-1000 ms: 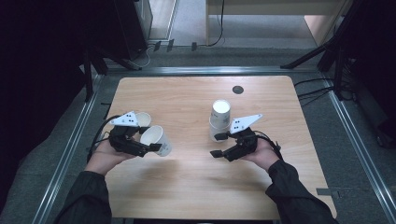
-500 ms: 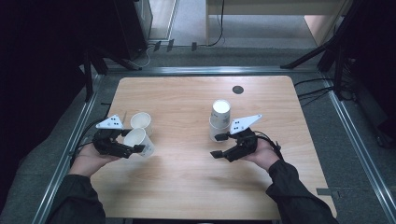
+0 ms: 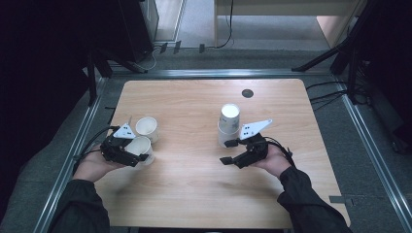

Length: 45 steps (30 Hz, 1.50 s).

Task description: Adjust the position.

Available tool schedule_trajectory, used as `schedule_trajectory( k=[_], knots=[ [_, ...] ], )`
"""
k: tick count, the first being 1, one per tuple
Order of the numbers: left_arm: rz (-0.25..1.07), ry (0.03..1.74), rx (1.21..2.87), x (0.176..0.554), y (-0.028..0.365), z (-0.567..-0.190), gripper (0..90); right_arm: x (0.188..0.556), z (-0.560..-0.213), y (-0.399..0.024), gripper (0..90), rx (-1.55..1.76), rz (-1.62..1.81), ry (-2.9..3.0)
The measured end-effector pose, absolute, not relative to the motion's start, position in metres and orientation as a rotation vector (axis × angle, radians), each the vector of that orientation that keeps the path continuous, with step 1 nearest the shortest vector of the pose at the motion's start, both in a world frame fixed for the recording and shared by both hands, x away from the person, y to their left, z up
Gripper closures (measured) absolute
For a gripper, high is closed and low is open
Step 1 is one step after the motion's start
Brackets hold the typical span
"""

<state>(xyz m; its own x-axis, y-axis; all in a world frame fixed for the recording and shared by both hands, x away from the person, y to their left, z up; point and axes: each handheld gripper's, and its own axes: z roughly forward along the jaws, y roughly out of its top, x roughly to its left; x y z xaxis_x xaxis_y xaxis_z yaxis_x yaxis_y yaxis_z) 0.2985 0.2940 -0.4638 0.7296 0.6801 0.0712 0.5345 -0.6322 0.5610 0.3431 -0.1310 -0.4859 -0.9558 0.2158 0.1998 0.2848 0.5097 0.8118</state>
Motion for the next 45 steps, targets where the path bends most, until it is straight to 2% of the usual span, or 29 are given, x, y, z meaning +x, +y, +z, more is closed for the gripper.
schedule_trajectory(
  k=[19,45],
  knots=[
    [0.413,0.880,2.470,0.303,0.292,-0.476,22.6,0.342,-0.487,-0.132,31.5,-0.457,-1.451,-2.670],
    [0.381,0.863,2.497,0.303,0.290,-0.482,21.2,0.342,-0.487,-0.132,31.7,-0.459,-1.452,-2.663]
  ],
)
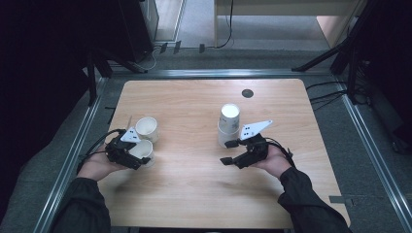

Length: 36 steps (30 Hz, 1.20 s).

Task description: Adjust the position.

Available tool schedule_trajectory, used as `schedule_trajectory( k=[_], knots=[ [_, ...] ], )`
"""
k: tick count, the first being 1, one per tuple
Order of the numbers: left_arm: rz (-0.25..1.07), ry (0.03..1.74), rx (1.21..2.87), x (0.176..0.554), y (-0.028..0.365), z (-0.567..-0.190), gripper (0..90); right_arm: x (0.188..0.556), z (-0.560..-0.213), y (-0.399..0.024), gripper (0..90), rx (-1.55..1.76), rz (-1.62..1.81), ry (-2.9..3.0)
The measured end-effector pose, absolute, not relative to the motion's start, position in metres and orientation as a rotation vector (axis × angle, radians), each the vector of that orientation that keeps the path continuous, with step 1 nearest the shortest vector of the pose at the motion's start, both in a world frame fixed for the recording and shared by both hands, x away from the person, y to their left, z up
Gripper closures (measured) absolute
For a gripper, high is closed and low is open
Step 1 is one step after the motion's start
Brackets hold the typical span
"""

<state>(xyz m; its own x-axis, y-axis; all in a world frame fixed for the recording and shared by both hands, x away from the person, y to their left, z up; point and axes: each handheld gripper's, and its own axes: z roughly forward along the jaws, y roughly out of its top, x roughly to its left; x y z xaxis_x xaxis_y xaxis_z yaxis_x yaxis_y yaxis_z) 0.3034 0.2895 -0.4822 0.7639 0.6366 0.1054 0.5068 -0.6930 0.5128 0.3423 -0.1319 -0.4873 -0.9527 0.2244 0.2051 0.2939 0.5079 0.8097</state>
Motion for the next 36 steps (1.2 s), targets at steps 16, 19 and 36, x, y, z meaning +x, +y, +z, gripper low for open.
schedule_trajectory(
  k=[16,19,36],
  knots=[
    [0.321,0.913,2.483,0.3060,0.2884,-0.4803,13.8,0.3422,-0.4869,-0.1322,32.1,-0.461,-1.455,-2.659],
    [0.310,0.918,2.480,0.3062,0.2881,-0.4798,12.6,0.3421,-0.4868,-0.1324,32.2,-0.458,-1.455,-2.661],
    [0.245,0.953,2.414,0.3066,0.2926,-0.4748,9.7,0.3427,-0.4862,-0.1334,33.2,-0.469,-1.461,-2.656]
  ],
)
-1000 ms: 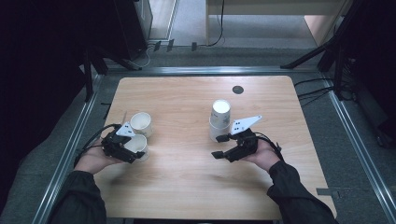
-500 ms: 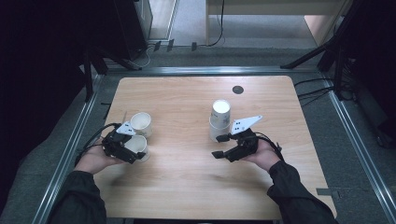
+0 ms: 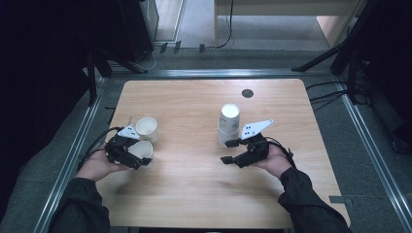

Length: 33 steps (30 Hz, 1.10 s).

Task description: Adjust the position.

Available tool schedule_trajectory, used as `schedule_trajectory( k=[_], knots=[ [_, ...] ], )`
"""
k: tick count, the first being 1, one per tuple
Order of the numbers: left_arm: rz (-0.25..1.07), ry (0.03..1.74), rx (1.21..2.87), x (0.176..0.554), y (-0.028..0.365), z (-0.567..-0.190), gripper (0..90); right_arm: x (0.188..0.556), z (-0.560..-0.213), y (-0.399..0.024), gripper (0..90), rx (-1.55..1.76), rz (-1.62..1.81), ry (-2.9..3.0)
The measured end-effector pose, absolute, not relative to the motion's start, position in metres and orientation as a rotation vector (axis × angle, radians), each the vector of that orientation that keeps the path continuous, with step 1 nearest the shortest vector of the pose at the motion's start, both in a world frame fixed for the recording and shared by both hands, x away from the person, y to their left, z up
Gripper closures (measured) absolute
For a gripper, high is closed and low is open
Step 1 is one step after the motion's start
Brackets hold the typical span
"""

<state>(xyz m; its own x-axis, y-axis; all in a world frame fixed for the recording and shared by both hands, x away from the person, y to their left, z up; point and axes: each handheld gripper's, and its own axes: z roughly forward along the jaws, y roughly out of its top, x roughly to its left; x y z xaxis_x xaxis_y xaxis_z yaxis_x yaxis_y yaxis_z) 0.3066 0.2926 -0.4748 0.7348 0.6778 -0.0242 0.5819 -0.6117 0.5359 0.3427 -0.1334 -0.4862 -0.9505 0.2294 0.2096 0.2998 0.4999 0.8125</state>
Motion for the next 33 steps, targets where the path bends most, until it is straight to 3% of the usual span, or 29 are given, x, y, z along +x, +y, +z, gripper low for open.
schedule_trajectory(
  k=[22,33],
  knots=[
    [0.232,0.925,2.230,0.298,0.303,-0.435,9.8,0.344,-0.487,-0.136,33.2,-0.471,-1.461,-2.657],
    [0.201,0.902,2.180,0.296,0.289,-0.419,11.7,0.343,-0.486,-0.137,33.2,-0.468,-1.465,-2.658]
  ],
)
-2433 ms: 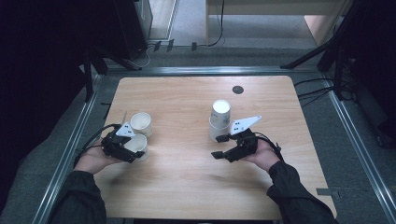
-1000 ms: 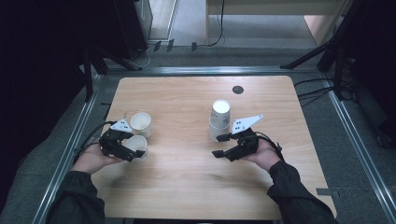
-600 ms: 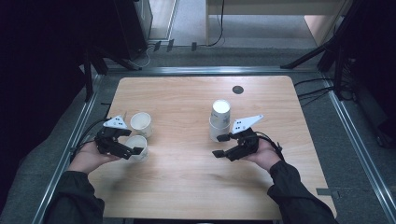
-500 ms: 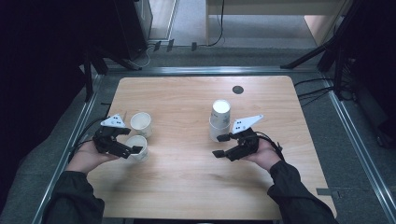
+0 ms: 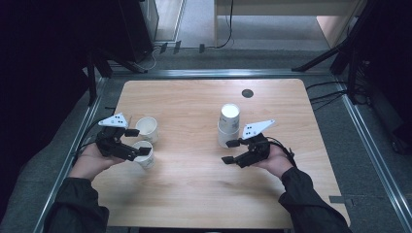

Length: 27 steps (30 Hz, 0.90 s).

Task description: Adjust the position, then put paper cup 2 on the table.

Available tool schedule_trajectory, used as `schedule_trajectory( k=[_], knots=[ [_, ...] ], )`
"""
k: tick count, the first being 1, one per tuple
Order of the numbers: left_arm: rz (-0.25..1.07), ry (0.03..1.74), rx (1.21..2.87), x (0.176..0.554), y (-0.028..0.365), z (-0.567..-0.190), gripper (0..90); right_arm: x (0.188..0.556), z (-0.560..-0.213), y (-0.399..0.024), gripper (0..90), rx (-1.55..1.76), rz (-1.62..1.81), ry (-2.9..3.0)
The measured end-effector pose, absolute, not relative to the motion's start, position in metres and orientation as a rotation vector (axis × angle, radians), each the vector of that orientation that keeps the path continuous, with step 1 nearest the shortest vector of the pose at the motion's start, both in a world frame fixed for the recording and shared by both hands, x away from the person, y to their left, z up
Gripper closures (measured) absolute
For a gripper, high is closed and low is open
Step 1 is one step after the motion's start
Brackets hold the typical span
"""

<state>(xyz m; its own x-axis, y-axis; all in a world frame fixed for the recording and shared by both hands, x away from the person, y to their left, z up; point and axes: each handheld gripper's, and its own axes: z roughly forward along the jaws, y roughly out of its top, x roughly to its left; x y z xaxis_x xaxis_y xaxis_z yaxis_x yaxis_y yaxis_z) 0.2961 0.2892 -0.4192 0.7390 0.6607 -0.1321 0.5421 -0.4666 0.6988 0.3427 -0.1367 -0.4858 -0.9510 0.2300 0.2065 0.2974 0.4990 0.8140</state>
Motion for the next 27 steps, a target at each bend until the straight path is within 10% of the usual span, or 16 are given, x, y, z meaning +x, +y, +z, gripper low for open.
schedule_trajectory(
  k=[27],
  knots=[
    [0.110,0.786,2.186,0.302,0.234,-0.421,11.9,0.341,-0.486,-0.141,33.2,-0.472,-1.477,-2.669]
  ],
)
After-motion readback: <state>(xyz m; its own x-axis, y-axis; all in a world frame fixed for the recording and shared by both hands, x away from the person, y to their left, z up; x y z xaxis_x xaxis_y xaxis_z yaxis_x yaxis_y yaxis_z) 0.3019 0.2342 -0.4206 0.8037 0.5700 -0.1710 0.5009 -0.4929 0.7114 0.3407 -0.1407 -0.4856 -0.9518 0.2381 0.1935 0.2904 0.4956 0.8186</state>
